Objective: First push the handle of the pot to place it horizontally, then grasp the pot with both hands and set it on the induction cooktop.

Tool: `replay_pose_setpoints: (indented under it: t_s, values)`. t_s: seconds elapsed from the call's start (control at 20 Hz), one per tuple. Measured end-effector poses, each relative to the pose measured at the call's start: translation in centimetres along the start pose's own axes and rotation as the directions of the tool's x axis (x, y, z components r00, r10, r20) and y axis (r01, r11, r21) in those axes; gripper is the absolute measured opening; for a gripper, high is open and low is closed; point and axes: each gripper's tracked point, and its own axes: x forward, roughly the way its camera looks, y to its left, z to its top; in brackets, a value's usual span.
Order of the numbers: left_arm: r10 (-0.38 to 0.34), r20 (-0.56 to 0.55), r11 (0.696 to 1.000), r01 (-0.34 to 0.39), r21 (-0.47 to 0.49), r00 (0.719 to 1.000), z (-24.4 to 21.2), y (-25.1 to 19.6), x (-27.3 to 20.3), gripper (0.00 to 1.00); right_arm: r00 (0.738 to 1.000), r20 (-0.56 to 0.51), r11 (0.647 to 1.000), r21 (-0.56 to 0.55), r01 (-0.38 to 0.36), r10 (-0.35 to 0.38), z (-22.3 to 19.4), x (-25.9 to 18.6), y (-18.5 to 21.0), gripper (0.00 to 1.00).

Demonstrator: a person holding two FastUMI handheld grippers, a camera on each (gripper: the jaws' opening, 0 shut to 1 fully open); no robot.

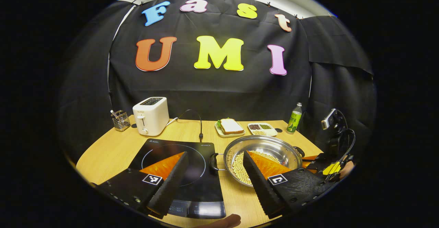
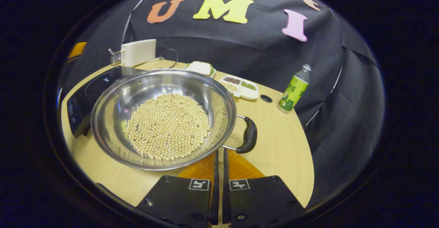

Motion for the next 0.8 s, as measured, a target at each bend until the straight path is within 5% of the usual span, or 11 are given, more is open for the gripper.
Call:
replay_pose_setpoints:
  t_s: [0.2, 0.5, 0.6, 0.8]
  values:
    - [-0.001, -0.028, 1.000, 0.001, -0.004, 1.000, -0.9, -0.4, 2.1, 0.95, 0.998, 0.054, 0.997, 0.071, 0.023, -0.027, 0.5, -2.0, -0.8, 0.13]
    - [-0.002, -0.057, 1.000, 0.002, -0.012, 0.998, -1.5, -0.6, 3.8, 0.96, 0.991, 0.122, 0.979, 0.203, 0.033, -0.059, 2.1, -4.8, -1.7, 0.66]
    - [-0.002, -0.066, 1.000, 0.002, -0.003, 0.998, -1.7, -0.6, 4.3, 0.96, 0.990, 0.124, 0.970, 0.242, 0.035, -0.067, 2.8, -4.8, -2.0, 0.91]
    - [0.015, -0.090, 1.000, -0.015, 0.003, 0.996, -2.4, -0.2, 5.5, 0.96, 0.993, 0.100, 0.952, 0.305, 0.028, -0.062, 4.0, -3.7, -1.7, 0.96]
